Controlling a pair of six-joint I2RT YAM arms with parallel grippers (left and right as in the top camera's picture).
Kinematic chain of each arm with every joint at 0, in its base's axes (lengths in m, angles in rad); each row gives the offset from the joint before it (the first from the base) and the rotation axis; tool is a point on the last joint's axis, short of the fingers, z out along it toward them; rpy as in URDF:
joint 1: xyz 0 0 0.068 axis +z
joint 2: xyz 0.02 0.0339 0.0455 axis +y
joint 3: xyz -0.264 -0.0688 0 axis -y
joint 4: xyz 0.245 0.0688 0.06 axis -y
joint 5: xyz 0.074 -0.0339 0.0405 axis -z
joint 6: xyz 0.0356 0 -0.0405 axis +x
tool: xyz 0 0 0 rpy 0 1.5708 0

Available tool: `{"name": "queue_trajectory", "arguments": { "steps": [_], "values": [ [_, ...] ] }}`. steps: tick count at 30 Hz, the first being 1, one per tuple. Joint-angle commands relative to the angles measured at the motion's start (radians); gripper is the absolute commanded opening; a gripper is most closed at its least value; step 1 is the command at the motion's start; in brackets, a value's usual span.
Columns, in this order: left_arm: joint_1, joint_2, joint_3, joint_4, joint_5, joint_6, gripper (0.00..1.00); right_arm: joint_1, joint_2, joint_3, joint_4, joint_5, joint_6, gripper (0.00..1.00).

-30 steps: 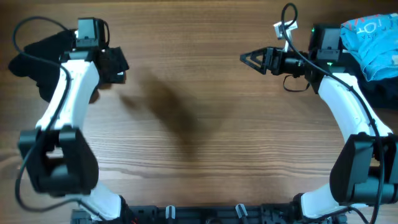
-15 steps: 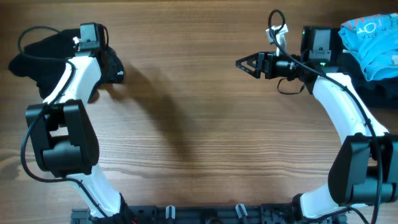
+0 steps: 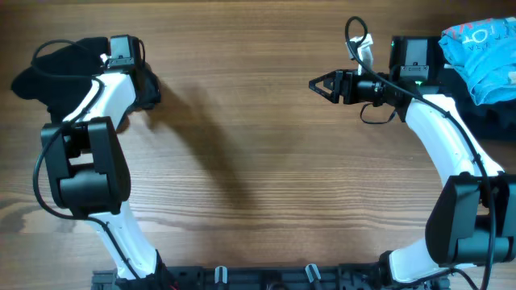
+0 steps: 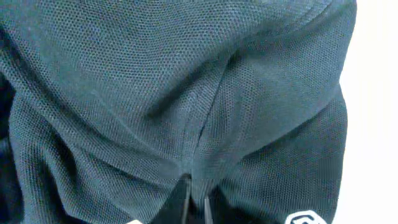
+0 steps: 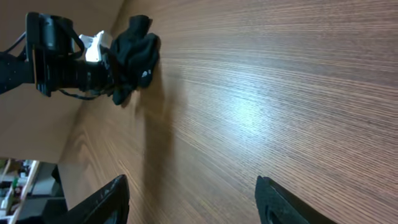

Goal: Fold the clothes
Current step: 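Reach the left gripper to the black garment and grasp it, then lift the black garment with the left gripper so it hangs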

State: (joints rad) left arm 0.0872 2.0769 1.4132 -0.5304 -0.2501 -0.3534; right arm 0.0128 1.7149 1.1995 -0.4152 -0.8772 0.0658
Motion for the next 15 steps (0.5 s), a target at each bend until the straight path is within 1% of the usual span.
{"name": "queue_trajectory", "arguments": {
  "steps": [1, 3, 7, 9, 10, 12, 13, 15],
  "values": [
    [0.002, -0.029, 0.017, -0.005, -0.004, -0.003, 0.04, 0.004, 0.006, 0.004, 0.000, 0.026, -0.015, 0.58],
    [0.002, -0.083, 0.042, -0.040, 0.032, -0.004, 0.04, 0.004, 0.006, 0.004, 0.002, 0.034, -0.014, 0.48],
    [-0.009, -0.231, 0.190, -0.187, 0.159, -0.003, 0.04, 0.003, 0.006, 0.004, -0.006, 0.050, -0.010, 0.43],
    [-0.026, -0.318, 0.298, -0.262, 0.214, -0.003, 0.04, 0.003, 0.006, 0.004, -0.006, 0.049, -0.004, 0.41],
    [-0.039, -0.364, 0.347, -0.284, 0.243, -0.003, 0.04, 0.003, 0.006, 0.004, -0.006, 0.046, 0.003, 0.38],
    [-0.070, -0.445, 0.409, -0.295, 0.289, -0.005, 0.04, 0.003, 0.002, 0.004, -0.006, 0.043, 0.016, 0.25],
    [-0.094, -0.494, 0.433, -0.293, 0.291, -0.030, 0.04, 0.003, -0.006, 0.005, -0.004, 0.020, 0.015, 0.23],
    [-0.132, -0.568, 0.452, -0.275, 0.290, -0.058, 0.04, 0.003, -0.030, 0.006, -0.004, -0.026, 0.012, 0.23]
  ]
}}
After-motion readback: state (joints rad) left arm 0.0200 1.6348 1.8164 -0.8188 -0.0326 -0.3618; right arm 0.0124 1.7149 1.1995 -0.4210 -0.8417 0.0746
